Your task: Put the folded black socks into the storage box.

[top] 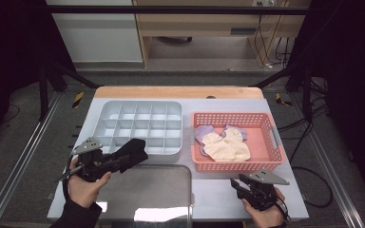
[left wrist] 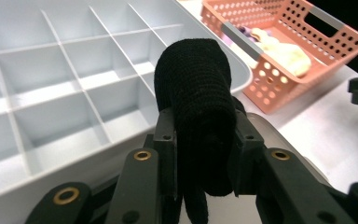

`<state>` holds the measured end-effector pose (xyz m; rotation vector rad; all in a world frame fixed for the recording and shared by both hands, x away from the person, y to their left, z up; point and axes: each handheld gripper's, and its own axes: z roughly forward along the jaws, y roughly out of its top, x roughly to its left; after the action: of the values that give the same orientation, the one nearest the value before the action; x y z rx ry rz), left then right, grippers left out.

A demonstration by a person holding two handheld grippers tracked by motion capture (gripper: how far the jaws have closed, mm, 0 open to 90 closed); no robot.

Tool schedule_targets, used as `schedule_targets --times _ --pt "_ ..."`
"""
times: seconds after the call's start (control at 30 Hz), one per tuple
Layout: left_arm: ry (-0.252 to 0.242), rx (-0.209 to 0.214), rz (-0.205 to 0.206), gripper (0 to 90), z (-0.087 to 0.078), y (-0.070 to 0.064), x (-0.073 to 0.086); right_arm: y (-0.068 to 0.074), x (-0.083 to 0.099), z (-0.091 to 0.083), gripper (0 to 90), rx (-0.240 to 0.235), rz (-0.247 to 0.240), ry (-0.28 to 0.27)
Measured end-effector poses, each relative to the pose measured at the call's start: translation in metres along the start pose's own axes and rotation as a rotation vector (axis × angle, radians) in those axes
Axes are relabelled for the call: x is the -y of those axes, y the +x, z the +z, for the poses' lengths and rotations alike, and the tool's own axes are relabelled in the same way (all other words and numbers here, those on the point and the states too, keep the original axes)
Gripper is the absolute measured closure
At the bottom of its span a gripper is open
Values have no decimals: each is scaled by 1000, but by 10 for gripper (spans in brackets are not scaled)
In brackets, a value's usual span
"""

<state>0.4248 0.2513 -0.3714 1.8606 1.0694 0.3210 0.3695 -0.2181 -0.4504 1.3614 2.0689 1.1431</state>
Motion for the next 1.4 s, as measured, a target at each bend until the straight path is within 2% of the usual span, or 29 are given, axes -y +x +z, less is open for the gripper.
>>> schedule_targets --times 0.23,0.47,0.63,0.83,1.2,1.4 --pt "-11 -34 -18 681 0 12 -14 3 2 3 604 -13 -11 8" --pt "2 -92 -42 682 7 29 -24 2 2 4 603 -18 -15 9" --pt "24 -134 -81 682 14 47 -22 2 3 5 603 -23 -14 15" --pt "44 -156 -123 682 21 64 -17 1 3 6 605 -26 -13 20" --pt "86 -185 -122 683 24 77 -9 1 3 8 609 -34 -6 28" --pt "121 -182 -115 685 26 82 -6 1 3 9 610 -34 -5 32"
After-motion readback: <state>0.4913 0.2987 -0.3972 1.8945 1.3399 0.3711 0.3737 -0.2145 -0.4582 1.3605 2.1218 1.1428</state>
